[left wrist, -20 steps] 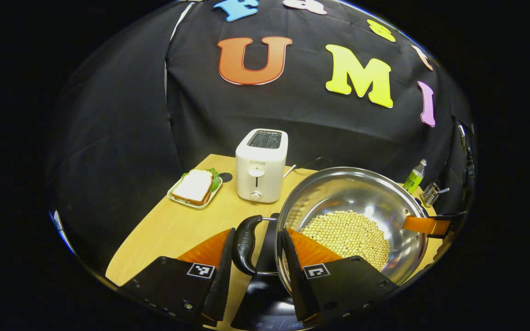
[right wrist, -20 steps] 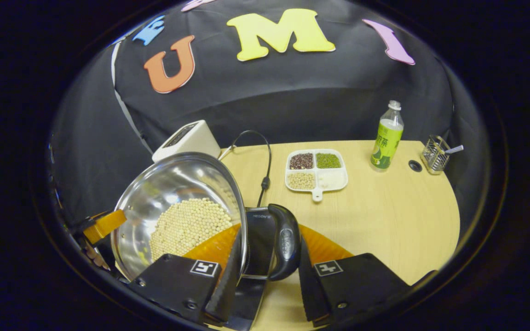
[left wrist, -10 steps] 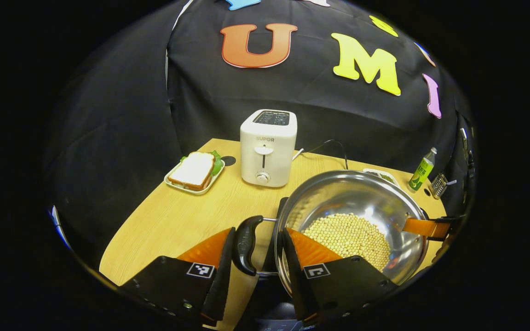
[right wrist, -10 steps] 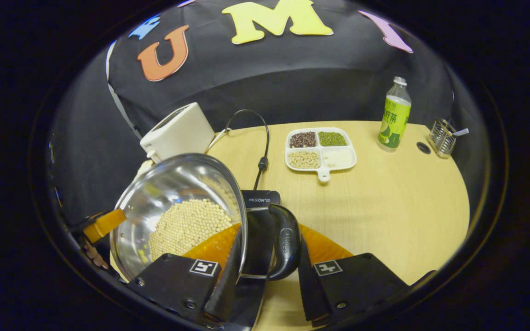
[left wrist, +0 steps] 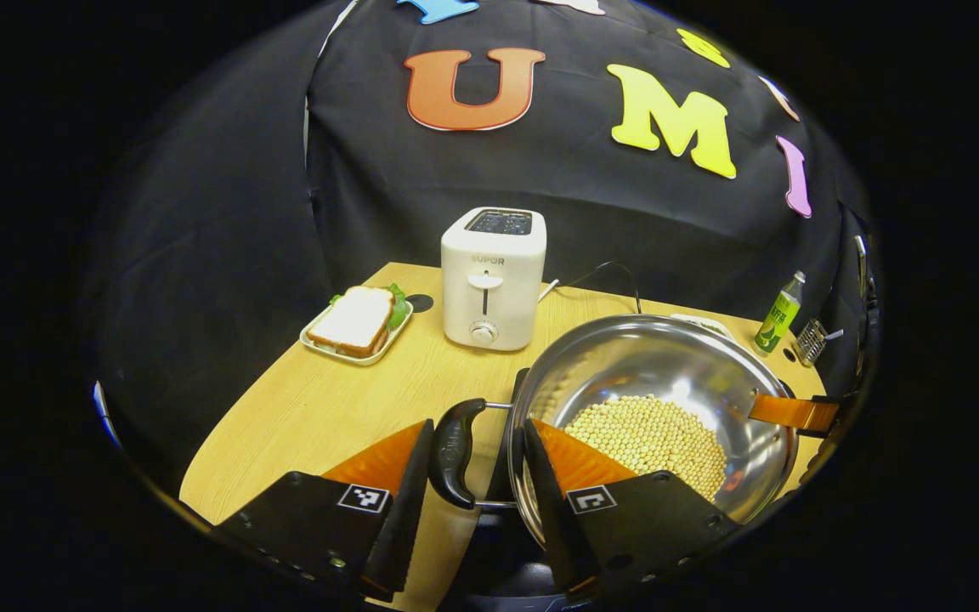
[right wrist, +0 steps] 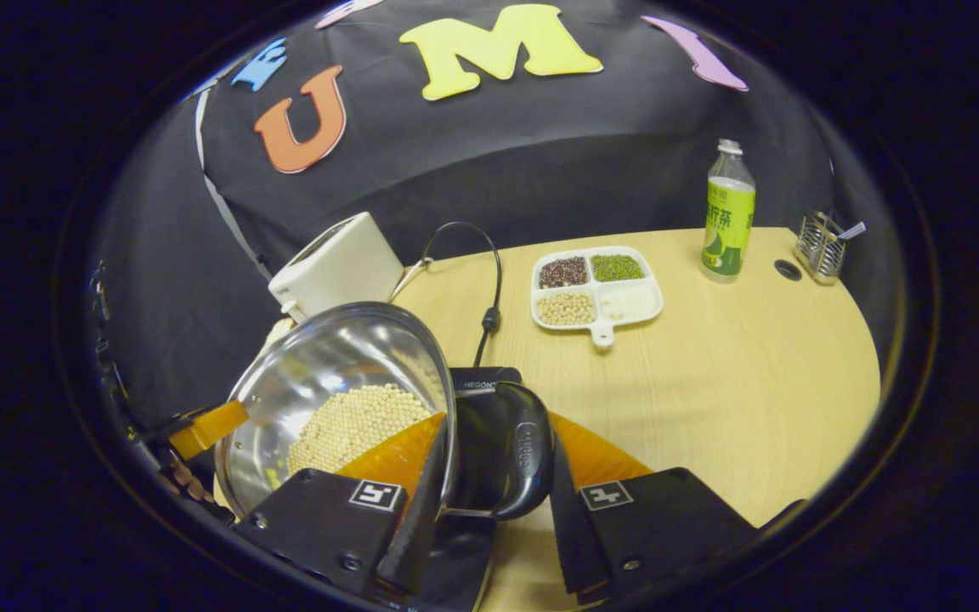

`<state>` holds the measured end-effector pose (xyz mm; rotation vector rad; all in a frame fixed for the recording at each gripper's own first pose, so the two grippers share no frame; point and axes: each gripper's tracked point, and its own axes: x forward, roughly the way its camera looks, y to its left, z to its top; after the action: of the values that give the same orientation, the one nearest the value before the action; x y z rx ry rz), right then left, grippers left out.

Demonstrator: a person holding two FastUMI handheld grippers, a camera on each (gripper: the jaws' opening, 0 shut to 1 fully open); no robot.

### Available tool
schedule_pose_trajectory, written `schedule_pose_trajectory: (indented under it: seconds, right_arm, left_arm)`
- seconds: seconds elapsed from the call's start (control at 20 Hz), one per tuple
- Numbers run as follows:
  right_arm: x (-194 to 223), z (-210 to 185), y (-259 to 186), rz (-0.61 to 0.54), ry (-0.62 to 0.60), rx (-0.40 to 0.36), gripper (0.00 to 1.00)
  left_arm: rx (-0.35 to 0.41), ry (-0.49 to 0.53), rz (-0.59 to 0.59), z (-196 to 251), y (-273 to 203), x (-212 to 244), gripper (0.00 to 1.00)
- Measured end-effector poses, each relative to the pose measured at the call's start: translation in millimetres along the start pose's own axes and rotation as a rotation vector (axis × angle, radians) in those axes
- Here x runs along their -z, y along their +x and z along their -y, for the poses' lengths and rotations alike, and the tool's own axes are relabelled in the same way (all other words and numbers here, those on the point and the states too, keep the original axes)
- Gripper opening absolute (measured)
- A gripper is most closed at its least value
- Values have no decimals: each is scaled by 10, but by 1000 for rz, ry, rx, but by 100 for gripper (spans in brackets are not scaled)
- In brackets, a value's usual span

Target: First push the handle of the pot to place it horizontally, then grasp the pot with both hands and set it on the induction cooktop.

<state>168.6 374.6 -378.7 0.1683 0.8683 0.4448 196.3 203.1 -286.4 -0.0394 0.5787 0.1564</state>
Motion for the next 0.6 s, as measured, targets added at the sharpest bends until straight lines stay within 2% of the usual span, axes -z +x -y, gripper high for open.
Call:
schedule_pose_trajectory:
  seconds: [0.1, 0.15, 0.2, 0.35, 0.45, 0.55, 0.6]
  right_arm:
    - [-16, 0, 4, 21, 28, -10, 62]
    - [-28, -6, 7, 34, 35, -14, 61]
    - [-30, -8, -10, 47, 46, -23, 62]
    - [-75, -37, -53, 121, 129, -88, 64]
    - [-95, 29, -83, 146, 139, -98, 64]
    - [-103, 81, -164, 167, 132, -98, 78]
    - [-121, 82, -217, 177, 119, -106, 81]
  left_arm:
    - [-9, 5, -9, 4, 38, 28, 65]
    - [-21, 9, -10, -12, 57, 42, 75]
    - [-40, 19, -1, -47, 89, 43, 67]
    - [-69, 31, 19, -118, 99, 40, 89]
    - [-63, 15, 34, -133, 43, 19, 98]
    - [-58, -18, 68, -138, -58, -25, 98]
    - [-56, -36, 83, -146, -127, -44, 97]
